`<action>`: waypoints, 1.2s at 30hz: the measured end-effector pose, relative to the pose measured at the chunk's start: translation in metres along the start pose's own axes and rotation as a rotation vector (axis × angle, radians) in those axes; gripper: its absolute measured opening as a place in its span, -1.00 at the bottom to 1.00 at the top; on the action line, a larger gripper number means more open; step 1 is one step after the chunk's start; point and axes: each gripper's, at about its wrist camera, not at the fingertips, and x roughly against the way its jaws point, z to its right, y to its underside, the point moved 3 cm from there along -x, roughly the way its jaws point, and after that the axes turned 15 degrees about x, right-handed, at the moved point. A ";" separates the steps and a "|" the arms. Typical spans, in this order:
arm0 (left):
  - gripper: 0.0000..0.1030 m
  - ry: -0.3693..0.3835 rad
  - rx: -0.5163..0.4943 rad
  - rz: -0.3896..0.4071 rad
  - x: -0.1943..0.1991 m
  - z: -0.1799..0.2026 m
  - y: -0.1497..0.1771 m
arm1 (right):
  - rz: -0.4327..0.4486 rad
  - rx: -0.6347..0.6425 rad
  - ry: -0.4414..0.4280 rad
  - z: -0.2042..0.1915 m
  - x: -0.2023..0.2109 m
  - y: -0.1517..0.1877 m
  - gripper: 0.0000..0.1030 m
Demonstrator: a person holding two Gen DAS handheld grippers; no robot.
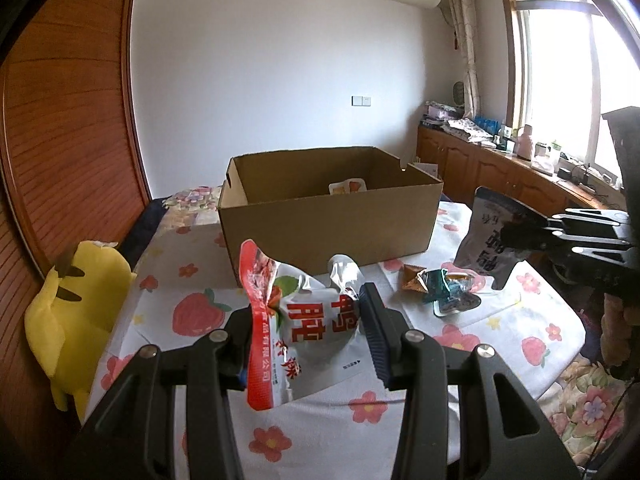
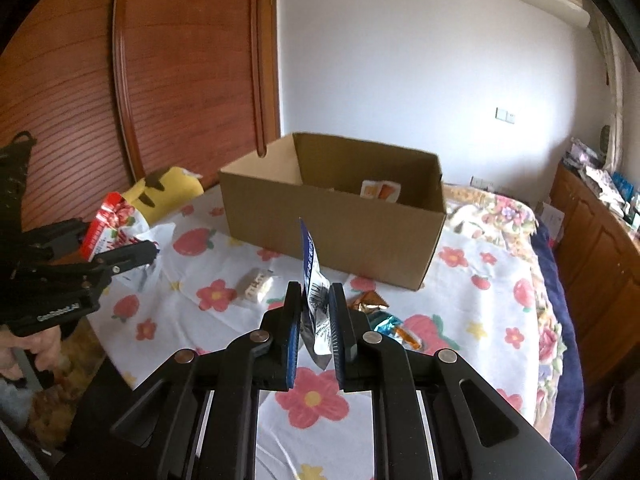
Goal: Organize snacks
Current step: 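Carry both held pouches up and over the cardboard box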
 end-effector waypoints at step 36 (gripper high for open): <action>-0.15 0.061 -0.051 0.115 -0.118 -0.001 -0.135 | 0.107 0.125 0.069 0.066 -0.056 -0.103 -0.78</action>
